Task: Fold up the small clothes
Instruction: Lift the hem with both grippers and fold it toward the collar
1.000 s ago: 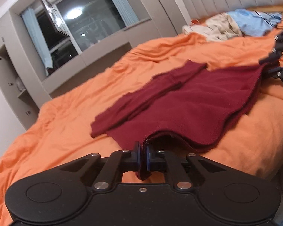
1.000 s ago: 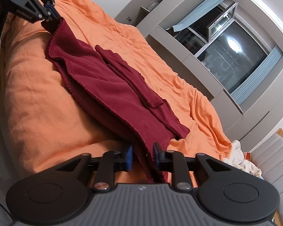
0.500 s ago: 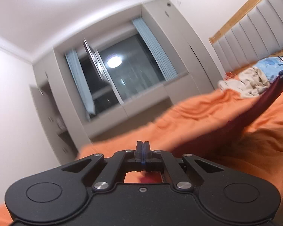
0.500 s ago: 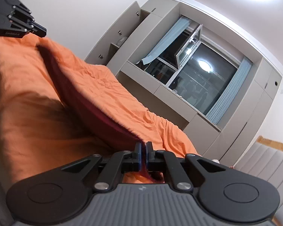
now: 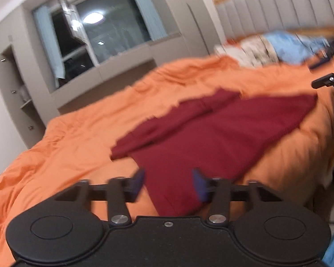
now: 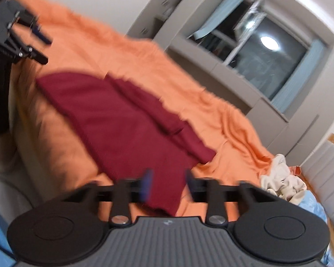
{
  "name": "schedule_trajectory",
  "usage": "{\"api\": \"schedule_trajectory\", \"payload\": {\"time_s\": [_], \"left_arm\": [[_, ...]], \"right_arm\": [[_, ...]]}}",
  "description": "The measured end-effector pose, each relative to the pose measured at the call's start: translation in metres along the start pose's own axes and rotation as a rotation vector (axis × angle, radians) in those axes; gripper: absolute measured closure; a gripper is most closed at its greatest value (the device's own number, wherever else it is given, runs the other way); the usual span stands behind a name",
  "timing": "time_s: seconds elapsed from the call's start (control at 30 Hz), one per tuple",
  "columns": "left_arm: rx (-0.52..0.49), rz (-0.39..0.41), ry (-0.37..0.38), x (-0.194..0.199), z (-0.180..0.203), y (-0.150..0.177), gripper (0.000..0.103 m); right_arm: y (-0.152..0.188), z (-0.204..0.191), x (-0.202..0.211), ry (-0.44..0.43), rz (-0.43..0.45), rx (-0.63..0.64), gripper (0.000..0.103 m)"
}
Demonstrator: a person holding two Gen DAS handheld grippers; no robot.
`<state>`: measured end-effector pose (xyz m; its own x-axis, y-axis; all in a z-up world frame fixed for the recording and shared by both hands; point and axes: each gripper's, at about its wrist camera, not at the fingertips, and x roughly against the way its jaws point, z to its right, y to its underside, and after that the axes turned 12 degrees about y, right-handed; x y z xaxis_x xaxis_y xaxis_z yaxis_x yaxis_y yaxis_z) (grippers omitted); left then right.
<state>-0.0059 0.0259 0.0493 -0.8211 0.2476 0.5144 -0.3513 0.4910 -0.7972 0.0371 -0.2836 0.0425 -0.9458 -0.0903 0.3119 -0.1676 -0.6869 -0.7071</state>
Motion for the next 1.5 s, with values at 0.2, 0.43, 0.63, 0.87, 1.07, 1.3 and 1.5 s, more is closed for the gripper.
{"api": "schedule_trajectory", "payload": {"time_s": [0.2, 0.43, 0.63, 0.87, 1.07, 1.3, 1.5], "left_arm": [[-0.111, -0.153, 0.0, -0.035, 0.021, 0.015, 0.028], [-0.27, -0.242, -0.017, -0.063, 0.037, 0.02, 0.022], [-0.236, -0.226, -0.045, -0.061, 0.028, 0.017, 0.048], [-0.221, -0.187, -0.087, -0.05, 0.021, 0.013, 0.099], [-0.181, 0.039, -0.162, -0.01, 0.014, 0.002, 0.1], [-0.133, 0.142, -0.205, 0.051, 0.015, -0.017, 0.1], [-0.166, 0.171, -0.206, 0.112, 0.036, -0.033, 0.1]], "right_arm": [[-0.001, -0.032, -0.022, -0.059, -0.085, 0.143, 0.042], [0.008, -0.067, -0.05, -0.048, -0.141, 0.343, 0.037], [0.017, -0.074, -0.063, 0.068, -0.089, 0.419, 0.049], [0.016, -0.075, -0.058, 0.129, 0.003, 0.41, 0.097], [0.01, -0.061, -0.034, 0.213, 0.13, 0.287, 0.098], [0.006, -0.038, 0.017, 0.251, 0.142, 0.209, 0.098], [-0.007, -0.014, 0.08, 0.247, 0.163, 0.133, 0.098]]}}
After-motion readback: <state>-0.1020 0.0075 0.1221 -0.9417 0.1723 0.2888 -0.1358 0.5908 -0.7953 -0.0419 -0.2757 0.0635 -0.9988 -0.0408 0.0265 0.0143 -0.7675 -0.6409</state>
